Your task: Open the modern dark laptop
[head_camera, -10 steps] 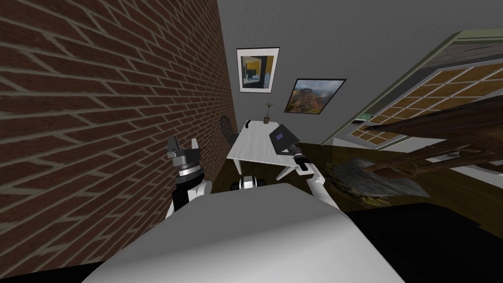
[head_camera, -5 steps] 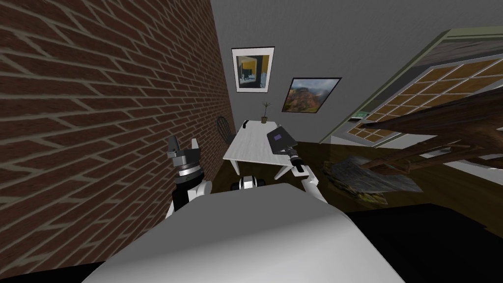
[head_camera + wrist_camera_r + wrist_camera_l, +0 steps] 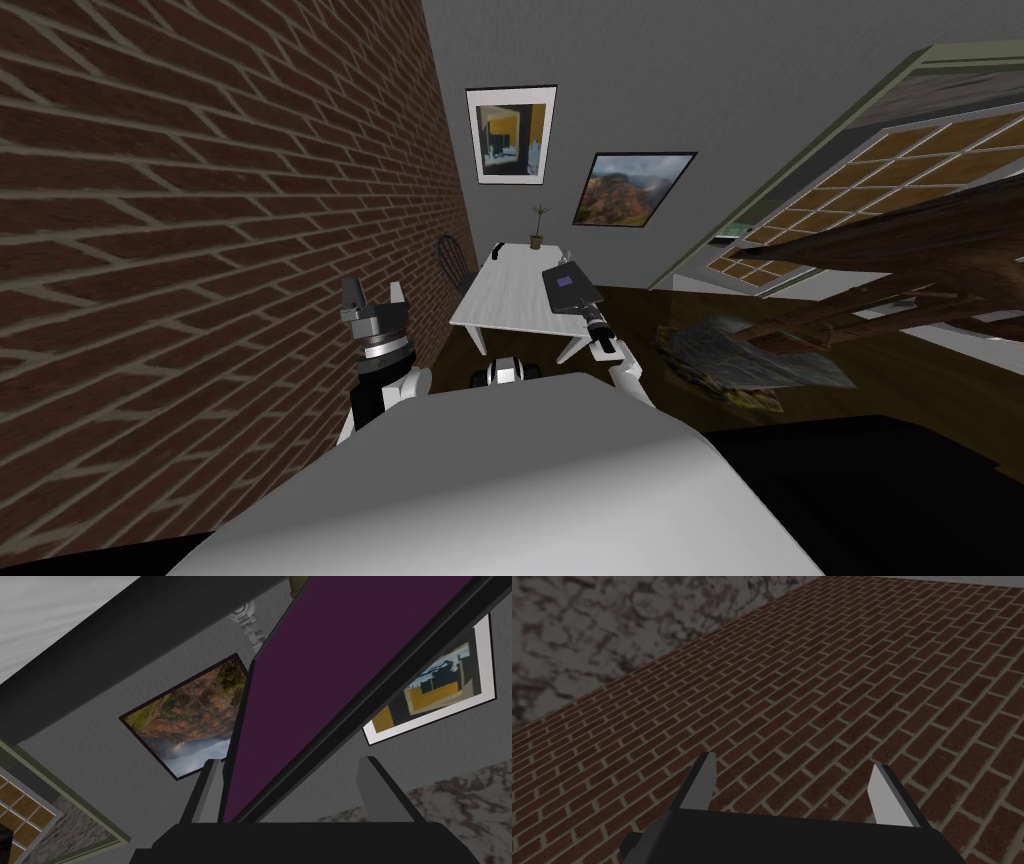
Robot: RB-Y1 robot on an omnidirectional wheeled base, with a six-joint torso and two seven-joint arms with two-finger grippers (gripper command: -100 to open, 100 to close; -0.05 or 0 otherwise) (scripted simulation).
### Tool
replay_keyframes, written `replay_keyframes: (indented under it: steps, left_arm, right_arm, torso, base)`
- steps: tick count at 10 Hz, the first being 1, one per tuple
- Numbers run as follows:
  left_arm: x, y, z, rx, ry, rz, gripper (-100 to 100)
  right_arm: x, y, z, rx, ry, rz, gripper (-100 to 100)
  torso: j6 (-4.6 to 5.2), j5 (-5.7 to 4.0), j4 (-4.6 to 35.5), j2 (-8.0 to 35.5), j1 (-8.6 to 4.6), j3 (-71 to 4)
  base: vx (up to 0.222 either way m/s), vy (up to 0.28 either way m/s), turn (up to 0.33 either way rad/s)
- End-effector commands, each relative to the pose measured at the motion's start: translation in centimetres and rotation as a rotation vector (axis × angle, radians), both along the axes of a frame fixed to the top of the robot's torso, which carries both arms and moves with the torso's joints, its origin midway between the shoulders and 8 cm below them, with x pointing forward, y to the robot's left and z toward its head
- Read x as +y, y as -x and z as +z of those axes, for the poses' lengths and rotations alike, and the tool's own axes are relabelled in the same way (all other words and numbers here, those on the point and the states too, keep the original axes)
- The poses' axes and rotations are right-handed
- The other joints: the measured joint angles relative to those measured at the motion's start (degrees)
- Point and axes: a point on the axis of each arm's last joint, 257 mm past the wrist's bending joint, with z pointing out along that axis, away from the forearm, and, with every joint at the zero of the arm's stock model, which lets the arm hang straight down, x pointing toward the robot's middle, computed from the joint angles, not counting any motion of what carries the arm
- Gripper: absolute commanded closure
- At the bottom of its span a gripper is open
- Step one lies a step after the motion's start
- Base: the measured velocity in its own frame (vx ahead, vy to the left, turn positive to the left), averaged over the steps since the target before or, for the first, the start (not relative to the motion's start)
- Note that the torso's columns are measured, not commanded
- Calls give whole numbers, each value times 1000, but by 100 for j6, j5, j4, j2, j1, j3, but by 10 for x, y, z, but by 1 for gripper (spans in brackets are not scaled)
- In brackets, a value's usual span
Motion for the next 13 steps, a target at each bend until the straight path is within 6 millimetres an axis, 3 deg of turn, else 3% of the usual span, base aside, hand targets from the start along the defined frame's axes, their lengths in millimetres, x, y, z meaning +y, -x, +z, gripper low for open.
replay_keyframes:
  steps: [1,6,7,8,13]
  left_arm:
    - [0,0,0,0,0,0,0]
    - [0,0,0,0,0,0,0]
    - [0,0,0,0,0,0,0]
    - [0,0,0,0,0,0,0]
    - [0,0,0,0,0,0,0]
  right_arm:
    - [-10,-7,12,6,5,-13,-100]
    - [-38,-24,52,4,9,-47,-100]
    - [-33,-22,43,9,8,-42,-100]
    - [-34,-22,43,11,5,-45,0]
    - [-34,-22,45,8,7,-44,0]
  torso:
    - [10,10,10,18,17,12]
    - [14,19,22,29,12,17]
    - [14,22,24,29,14,16]
    - [16,14,16,15,4,10]
    - [12,3,8,8,-8,5]
  base:
    - [-46,42,23]
    - [-61,28,62]
    - [-36,14,15]
    - [-6,2,-4]
    - [0,0,0]
